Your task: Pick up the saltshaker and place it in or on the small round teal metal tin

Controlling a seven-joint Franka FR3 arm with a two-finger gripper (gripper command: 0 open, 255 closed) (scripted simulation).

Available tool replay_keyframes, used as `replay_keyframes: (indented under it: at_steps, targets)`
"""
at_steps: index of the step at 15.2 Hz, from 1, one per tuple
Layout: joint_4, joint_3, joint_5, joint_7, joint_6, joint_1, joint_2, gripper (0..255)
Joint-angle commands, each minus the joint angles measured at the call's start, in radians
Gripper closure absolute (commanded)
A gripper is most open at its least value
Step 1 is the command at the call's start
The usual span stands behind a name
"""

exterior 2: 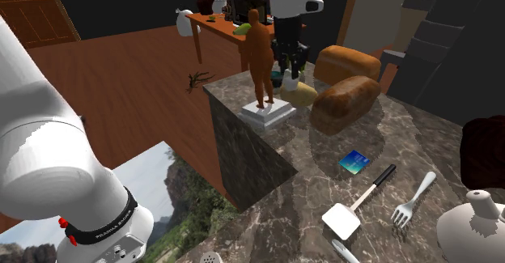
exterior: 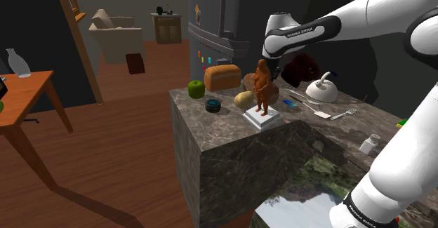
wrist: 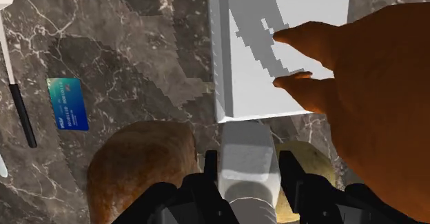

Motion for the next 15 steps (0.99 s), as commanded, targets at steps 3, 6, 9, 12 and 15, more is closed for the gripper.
replay_keyframes:
  at_steps: [3,6,9,12,15]
  targets:
    - [0.125,0.035,-0.004,0.072,-0.039,0.039,0.095,255]
    - [0.233,0.057,-0.011,0.123,-0.076,0.070,0.173,255]
    - [0.357,0.075,-0.019,0.170,-0.120,0.102,0.259,255]
    - [0.502,0.089,-0.029,0.212,-0.174,0.137,0.355,255]
    - [0.676,0.099,-0.038,0.247,-0.242,0.174,0.467,255]
